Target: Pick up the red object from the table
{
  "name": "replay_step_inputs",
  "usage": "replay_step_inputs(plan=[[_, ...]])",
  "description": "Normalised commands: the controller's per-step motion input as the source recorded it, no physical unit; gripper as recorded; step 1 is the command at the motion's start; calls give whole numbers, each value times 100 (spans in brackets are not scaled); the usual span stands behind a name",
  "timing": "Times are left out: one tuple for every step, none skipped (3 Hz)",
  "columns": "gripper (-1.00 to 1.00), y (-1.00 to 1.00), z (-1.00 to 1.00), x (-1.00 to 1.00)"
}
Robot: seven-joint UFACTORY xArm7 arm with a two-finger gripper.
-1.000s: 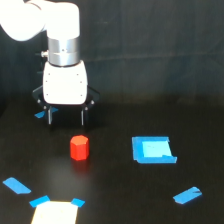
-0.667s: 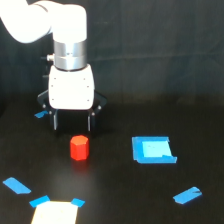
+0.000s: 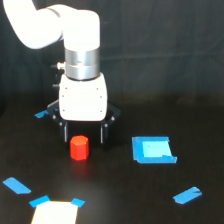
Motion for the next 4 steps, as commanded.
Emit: replay_step_inputs(plan=[[-95, -15, -100, -19], [-100, 68, -95, 22], [-100, 30, 35, 53], [-100, -77, 85, -100]])
